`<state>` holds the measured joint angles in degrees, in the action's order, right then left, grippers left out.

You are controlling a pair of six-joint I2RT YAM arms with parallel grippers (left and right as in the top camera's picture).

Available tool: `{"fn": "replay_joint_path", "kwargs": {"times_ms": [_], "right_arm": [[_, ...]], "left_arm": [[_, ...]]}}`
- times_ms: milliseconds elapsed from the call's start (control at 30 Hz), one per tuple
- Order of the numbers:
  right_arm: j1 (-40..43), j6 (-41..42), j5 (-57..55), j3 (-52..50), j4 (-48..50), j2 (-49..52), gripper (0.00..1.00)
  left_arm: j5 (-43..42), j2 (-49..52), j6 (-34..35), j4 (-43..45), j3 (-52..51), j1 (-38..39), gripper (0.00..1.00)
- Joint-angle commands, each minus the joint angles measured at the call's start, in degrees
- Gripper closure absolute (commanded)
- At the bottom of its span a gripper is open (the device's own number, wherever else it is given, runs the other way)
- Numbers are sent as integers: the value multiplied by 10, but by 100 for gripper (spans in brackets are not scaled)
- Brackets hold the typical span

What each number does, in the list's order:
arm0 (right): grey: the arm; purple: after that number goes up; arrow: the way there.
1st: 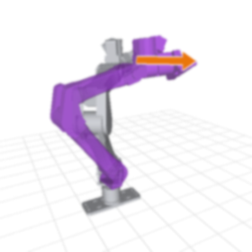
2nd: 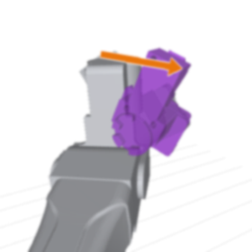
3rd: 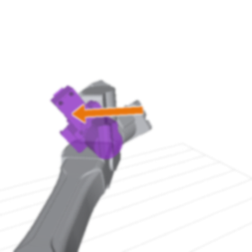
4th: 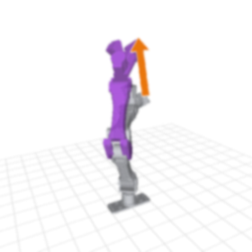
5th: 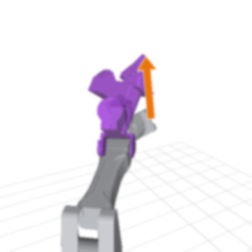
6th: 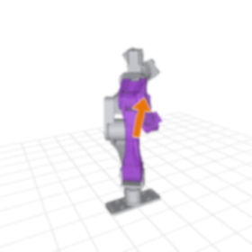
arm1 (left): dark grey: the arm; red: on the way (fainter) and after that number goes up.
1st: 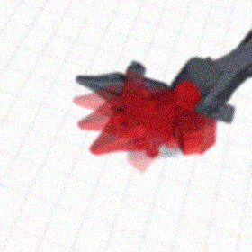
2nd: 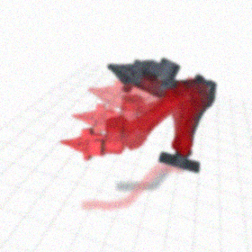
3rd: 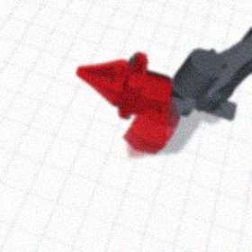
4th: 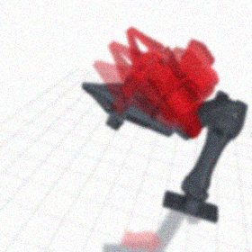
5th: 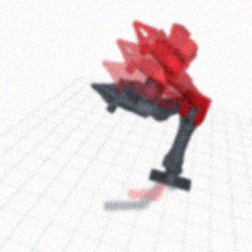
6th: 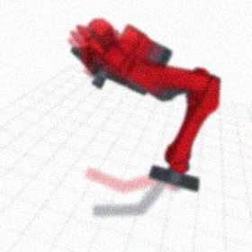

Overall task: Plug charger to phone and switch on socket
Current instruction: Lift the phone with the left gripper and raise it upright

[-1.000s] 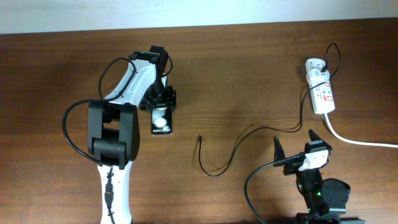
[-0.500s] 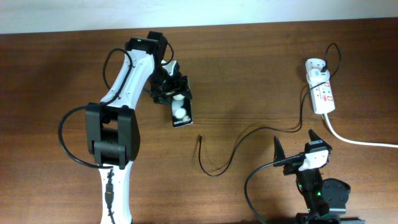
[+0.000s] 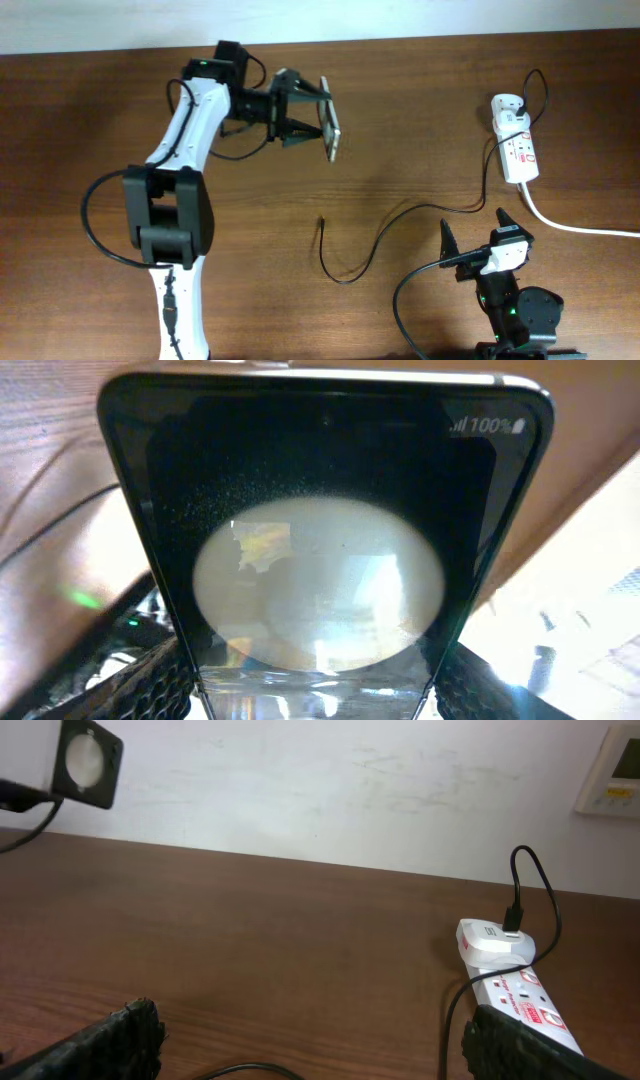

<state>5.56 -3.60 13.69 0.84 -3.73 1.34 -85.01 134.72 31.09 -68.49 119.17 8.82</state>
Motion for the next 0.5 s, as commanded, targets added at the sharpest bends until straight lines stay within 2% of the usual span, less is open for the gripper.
{"fn": "replay_joint_path", "kwargs": {"times_ms": [0,100,200,267,467], "right_arm": [[-3,3,-5,0,-8,-3,1],[-3,3,-5,0,-8,-3,1],[-3,3,-5,0,-8,-3,1],[-3,3,-5,0,-8,-3,1],[-3,3,-5,0,-8,-3,1]], "left_arm": [[-52,5,94,-1,16,-25,100],[-52,5,151,-2,16,-41,100],[-52,5,249,-2,16,-45,100],[-52,5,290,-2,16,-45,100],[-52,5,327,-2,16,-47,100]]}}
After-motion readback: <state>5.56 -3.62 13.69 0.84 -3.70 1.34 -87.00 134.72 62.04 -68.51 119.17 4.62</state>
